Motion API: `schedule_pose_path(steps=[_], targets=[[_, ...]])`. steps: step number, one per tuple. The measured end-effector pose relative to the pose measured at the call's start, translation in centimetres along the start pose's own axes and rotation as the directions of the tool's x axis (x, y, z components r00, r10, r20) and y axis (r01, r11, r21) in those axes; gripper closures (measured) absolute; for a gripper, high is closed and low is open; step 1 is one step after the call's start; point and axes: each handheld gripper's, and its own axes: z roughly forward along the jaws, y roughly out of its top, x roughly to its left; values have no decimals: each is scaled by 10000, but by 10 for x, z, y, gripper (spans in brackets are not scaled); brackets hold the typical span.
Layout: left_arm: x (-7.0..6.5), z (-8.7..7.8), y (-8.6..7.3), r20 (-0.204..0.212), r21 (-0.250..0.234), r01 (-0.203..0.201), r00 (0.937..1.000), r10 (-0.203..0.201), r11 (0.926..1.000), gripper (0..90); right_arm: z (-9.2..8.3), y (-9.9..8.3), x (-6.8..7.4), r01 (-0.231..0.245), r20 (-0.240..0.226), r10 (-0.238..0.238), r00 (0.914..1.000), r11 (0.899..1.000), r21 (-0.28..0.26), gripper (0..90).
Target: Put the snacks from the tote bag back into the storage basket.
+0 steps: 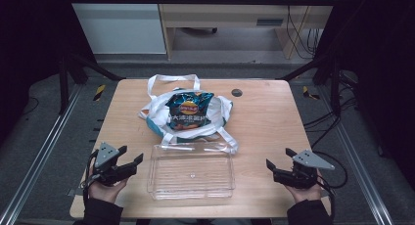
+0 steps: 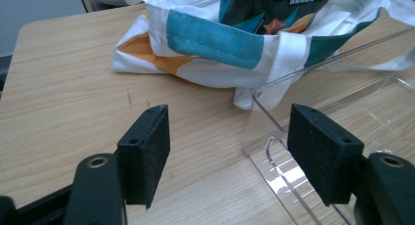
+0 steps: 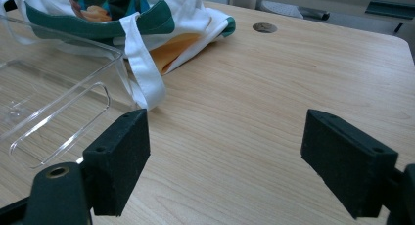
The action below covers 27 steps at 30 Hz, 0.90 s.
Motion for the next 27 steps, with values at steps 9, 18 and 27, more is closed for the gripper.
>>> schedule_pose_path(steps=[9, 18, 27], targets=[[-4, -3, 7, 257, -228, 61, 9997, -55, 9997, 322, 0, 0, 0, -20, 104, 19, 9999, 10000, 76, 186], [-11, -3, 17, 415, -350, -68, 9991, 83, 9994, 318, 0, 0, 0, -5, 60, 4, 10000, 9999, 113, 187], [-18, -1, 24, 555, -326, -242, 9981, 260, 9992, 320, 1, 0, 0, 14, 80, -15, 10000, 9999, 143, 199]])
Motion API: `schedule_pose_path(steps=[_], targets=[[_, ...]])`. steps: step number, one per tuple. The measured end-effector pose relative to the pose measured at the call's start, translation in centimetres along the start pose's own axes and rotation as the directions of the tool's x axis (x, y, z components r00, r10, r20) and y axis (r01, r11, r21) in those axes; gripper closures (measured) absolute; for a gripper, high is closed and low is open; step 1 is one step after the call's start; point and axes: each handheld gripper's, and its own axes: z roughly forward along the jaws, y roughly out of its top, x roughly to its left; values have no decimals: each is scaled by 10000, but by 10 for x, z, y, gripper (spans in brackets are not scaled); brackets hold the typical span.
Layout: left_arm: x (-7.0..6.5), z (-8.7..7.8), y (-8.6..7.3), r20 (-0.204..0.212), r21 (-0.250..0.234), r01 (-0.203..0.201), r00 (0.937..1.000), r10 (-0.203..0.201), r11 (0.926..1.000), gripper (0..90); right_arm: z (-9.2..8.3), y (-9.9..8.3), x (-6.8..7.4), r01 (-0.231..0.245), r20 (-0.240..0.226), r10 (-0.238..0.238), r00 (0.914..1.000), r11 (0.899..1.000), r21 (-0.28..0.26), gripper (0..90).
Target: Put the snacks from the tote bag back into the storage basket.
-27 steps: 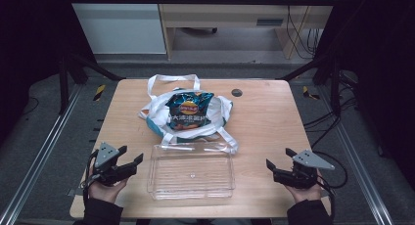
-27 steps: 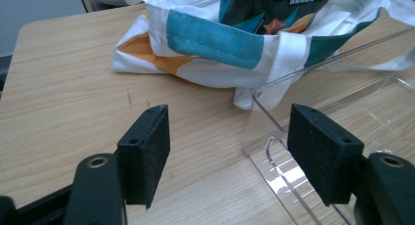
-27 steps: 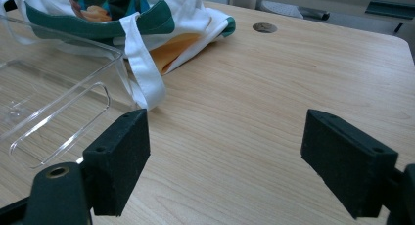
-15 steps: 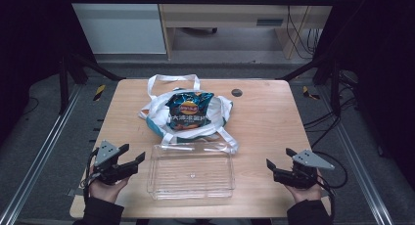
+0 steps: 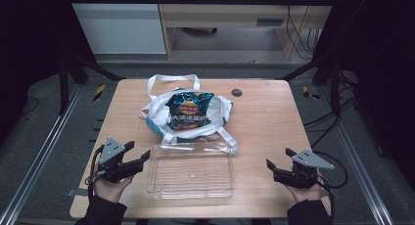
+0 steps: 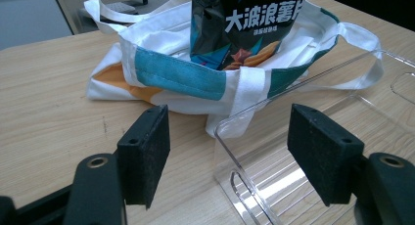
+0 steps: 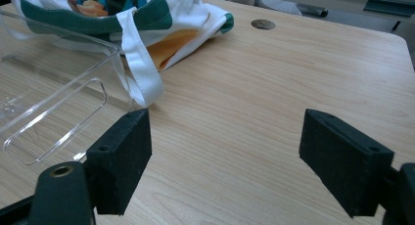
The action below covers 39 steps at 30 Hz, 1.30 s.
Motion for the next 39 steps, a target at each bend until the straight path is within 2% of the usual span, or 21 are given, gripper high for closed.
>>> schedule_pose_path(steps=[11, 14, 20, 27, 39], targets=[[-3, 0, 11, 262, -201, 171, 9995, -165, 9997, 314, 0, 0, 0, 18, 27, -19, 10000, 10000, 51, 203], [-5, 0, 17, 293, -248, 102, 9995, -95, 9996, 311, 0, 0, 0, 41, 45, -42, 10000, 10000, 67, 203], [-12, 3, 27, 191, -284, -356, 9992, 361, 9990, 308, 0, 0, 0, 47, 83, -47, 10000, 10000, 76, 203], [-17, 8, 35, 158, -320, -546, 9984, 552, 9980, 310, 0, 0, 0, 91, 108, -93, 9999, 9999, 123, 205], [-18, 15, 48, 175, -608, -282, 9994, 293, 9978, 312, 0, 0, 0, 92, 106, -94, 9999, 9999, 131, 209]])
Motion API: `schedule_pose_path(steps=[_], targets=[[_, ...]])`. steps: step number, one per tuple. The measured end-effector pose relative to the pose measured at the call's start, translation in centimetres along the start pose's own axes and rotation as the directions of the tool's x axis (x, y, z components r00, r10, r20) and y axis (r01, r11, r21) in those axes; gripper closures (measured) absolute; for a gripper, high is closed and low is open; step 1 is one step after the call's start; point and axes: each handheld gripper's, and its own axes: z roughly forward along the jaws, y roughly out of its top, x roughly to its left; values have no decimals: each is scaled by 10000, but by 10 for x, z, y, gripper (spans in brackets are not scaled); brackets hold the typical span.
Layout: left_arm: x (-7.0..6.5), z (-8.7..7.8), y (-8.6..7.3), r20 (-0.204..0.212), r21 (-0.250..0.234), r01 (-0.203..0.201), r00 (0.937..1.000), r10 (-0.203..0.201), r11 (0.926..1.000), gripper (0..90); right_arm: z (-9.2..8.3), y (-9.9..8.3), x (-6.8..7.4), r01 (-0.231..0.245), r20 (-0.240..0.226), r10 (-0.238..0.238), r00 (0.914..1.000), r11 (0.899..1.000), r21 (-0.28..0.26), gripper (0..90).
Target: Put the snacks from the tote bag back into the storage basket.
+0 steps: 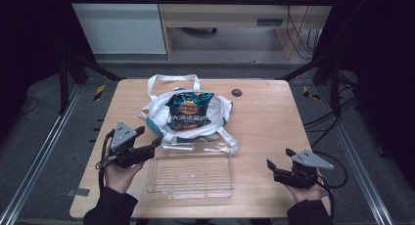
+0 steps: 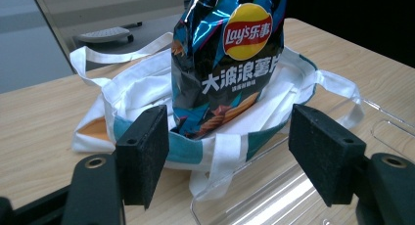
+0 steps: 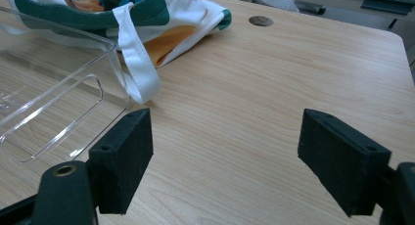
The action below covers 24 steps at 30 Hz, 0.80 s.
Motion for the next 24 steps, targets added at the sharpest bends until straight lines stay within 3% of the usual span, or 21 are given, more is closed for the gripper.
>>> schedule_pose_path(steps=[24], targets=[[9, 24, 22, -209, -306, 246, 9995, -253, 9992, 323, 0, 0, 0, 32, 5, -32, 10000, 10000, 6, 214]])
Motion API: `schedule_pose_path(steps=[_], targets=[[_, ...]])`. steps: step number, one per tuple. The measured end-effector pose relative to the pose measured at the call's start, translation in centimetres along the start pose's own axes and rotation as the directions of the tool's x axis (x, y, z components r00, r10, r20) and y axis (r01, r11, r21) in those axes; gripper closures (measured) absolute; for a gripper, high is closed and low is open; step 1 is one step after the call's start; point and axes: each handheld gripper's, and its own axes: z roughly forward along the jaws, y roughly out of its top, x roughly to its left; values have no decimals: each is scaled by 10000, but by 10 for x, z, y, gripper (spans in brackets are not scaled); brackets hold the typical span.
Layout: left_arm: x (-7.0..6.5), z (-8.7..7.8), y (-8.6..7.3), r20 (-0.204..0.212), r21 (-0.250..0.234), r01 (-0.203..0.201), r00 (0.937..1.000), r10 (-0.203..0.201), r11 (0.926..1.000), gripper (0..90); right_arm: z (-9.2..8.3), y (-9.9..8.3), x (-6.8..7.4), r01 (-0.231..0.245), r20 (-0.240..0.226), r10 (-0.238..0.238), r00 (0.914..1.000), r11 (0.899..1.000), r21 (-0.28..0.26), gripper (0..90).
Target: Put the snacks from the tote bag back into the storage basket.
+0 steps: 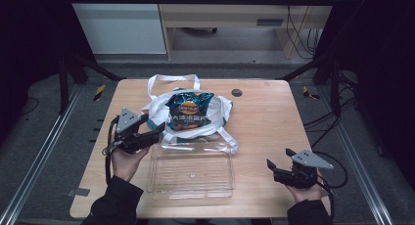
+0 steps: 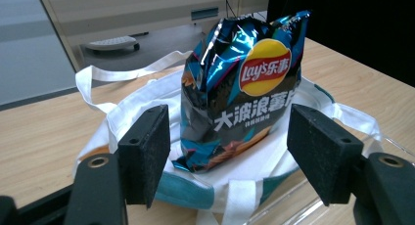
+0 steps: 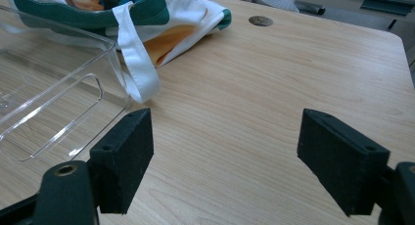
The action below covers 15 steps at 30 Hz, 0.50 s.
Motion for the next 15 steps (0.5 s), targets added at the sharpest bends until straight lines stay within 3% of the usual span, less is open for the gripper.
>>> schedule_pose_path(steps=[15], targets=[[6, 13, 13, -263, 30, -160, 9995, 161, 9999, 328, 0, 0, 0, -11, 8, 11, 10000, 10000, -15, 213]])
